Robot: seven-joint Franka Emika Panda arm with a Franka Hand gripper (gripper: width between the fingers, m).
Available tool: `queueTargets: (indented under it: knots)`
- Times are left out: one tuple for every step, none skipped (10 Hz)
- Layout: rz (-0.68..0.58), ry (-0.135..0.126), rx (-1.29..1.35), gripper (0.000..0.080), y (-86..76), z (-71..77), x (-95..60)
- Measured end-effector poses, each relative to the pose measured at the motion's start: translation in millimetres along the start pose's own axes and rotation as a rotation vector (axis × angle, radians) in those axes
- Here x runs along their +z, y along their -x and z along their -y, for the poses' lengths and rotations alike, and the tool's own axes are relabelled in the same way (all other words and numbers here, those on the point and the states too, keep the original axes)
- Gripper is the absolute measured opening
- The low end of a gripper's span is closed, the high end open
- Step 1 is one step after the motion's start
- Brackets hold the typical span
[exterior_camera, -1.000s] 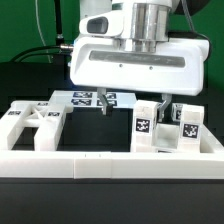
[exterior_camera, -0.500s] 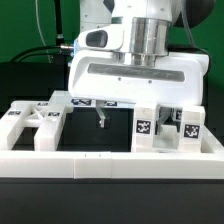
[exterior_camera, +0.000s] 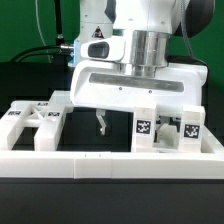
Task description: Assemble chair
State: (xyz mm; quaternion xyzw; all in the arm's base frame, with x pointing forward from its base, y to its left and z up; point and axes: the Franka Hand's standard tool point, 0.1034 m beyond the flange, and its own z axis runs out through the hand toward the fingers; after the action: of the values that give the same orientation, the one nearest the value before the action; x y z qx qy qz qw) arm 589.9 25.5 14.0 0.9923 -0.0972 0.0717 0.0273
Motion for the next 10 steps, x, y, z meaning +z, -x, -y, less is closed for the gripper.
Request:
queueTargets:
  knots:
    - [-0.001,0.003,-0.002,0.0649,1.2,-0.9,3.7]
    - [0.002,0.005,-0.003,0.0649,3.0,-1.8,6.6]
    - [0.004,0.006,-0.003,0.0649,3.7,-2.0,7.2]
    - [0.004,0.006,-0.003,0.0649,3.8,-2.2,7.4]
    - [0.004,0.006,-0.003,0.0527,3.9,-2.5,7.4]
    - [0.004,0.006,-0.003,0.0391,3.9,-2.6,7.5]
    - [0.004,0.006,-0.003,0.0203,3.9,-2.7,7.5]
    - [0.004,0.006,-0.004,0.0203,3.8,-2.5,7.3]
    - [0.003,0.005,-0.004,0.0070,3.3,-2.1,6.5]
    - [-0.002,0.003,-0.003,0.0070,1.2,-1.5,3.5]
